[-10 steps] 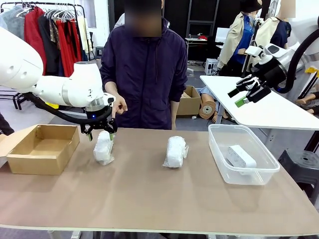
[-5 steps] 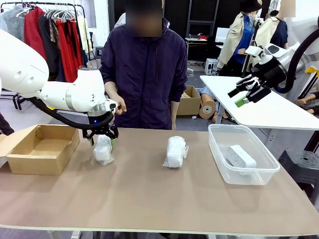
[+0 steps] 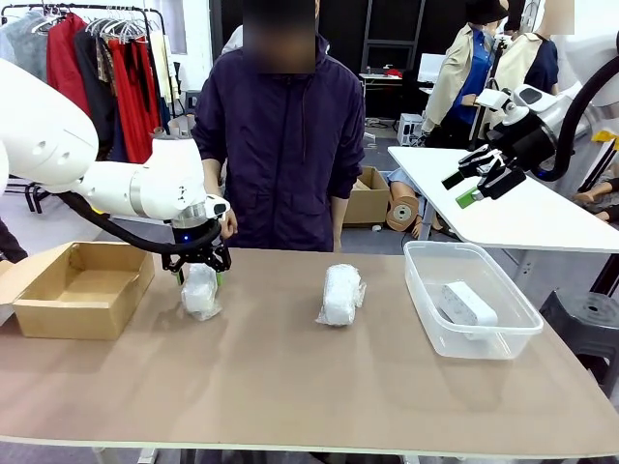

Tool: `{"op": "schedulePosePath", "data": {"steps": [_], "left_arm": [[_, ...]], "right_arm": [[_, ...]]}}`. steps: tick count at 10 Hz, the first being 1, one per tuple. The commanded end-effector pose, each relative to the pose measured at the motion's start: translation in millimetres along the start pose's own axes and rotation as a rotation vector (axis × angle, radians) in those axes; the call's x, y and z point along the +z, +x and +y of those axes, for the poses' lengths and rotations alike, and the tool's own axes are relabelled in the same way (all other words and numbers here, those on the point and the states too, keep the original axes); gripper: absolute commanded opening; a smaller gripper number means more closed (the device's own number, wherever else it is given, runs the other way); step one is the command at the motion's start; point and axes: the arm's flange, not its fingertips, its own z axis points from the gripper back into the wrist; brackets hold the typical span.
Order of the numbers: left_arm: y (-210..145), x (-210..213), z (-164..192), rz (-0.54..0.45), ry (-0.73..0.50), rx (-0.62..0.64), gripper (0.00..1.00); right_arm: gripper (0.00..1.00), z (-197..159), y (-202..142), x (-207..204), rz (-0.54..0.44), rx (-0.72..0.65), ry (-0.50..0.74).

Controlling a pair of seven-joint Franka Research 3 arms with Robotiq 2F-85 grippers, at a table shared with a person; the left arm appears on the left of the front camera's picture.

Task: Separate and place wrapped and unwrapped clocks.
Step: Pick up the Digital clock indicated by the person.

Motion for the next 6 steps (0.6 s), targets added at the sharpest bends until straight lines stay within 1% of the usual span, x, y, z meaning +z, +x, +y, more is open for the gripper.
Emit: {"op": "schedulePosePath", "data": {"steps": [1,5,6], "left_arm": [[0.3,0.6,-0.1,-0.003,0.000,-0.001,0.80],[-1.4,4.7,-2.2,-0.008,0.015,0.009,0.02],[-3.5,6.9,-3.8,-0.016,0.016,0.003,0.00]], "right_arm": [[1.00,-0.1,2.4,2.0,-0.003,0.005,0.003],[1.00,-0.1,2.4,2.0,-0.003,0.005,0.003],[1.00,-0.1,2.4,2.0,-0.003,0.005,0.003]]}}
